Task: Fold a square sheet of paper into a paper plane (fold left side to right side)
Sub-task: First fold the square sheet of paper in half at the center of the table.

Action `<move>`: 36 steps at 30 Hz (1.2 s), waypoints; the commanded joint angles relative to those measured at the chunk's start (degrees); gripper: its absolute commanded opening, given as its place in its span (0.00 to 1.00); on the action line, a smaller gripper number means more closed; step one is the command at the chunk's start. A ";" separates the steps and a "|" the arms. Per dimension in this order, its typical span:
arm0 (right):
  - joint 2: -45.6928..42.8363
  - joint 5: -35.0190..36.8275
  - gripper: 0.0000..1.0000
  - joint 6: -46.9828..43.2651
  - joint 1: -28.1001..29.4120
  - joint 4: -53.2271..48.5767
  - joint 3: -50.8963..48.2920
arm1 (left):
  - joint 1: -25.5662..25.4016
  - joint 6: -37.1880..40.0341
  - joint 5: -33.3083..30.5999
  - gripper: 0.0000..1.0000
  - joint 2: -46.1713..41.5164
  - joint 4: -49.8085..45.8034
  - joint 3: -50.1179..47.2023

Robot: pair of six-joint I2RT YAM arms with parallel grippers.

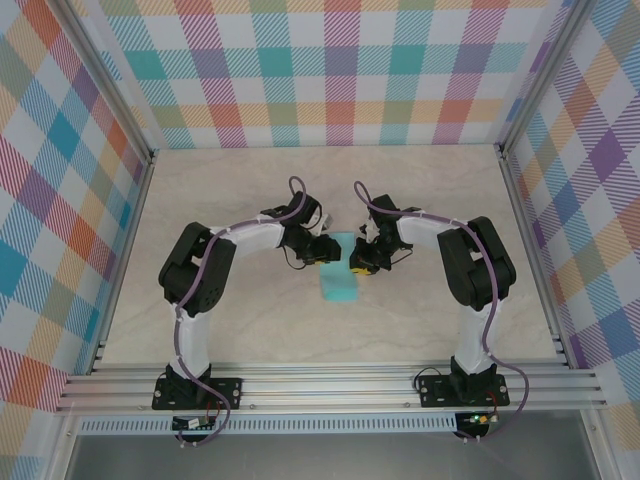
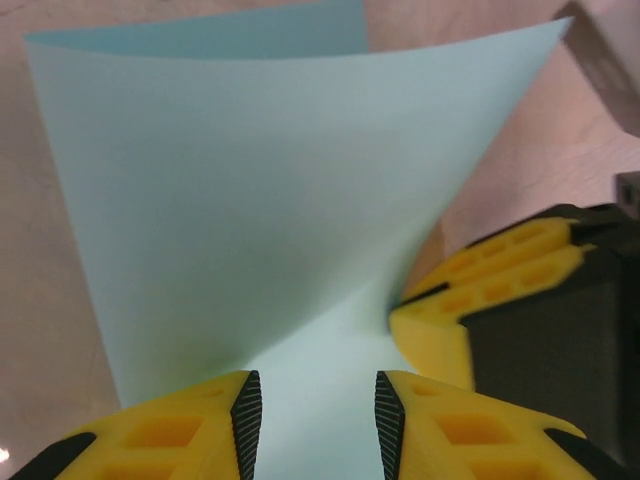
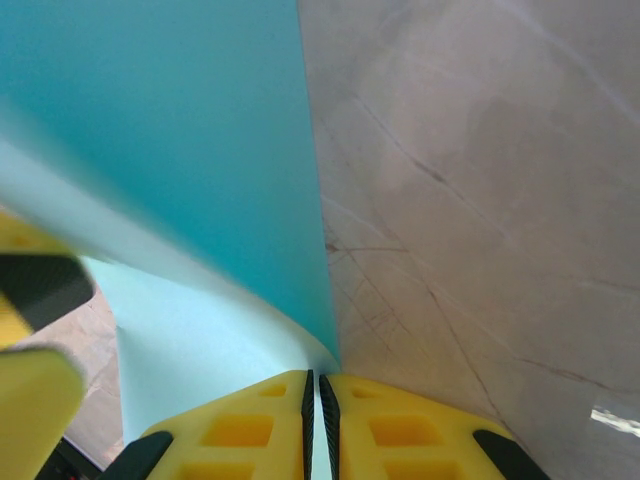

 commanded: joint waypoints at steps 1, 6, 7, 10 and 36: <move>3.22 4.98 0.13 -0.47 0.48 -3.66 -1.18 | -0.14 2.57 -1.87 0.37 1.63 -3.89 1.66; 3.31 5.40 0.13 -0.60 0.58 -4.02 -1.18 | 0.81 2.57 -4.01 0.37 1.42 -4.00 0.28; 3.27 5.48 0.13 -0.60 0.55 -4.03 -1.27 | 1.17 2.58 -4.22 0.37 1.29 -3.93 -0.16; 3.39 5.69 0.13 -0.72 0.48 -4.19 -1.34 | 2.30 2.81 -4.67 0.37 0.58 -3.97 -1.38; 3.13 5.77 0.13 -0.72 0.48 -4.11 -1.60 | 3.91 3.97 3.17 0.36 -5.91 0.51 -3.43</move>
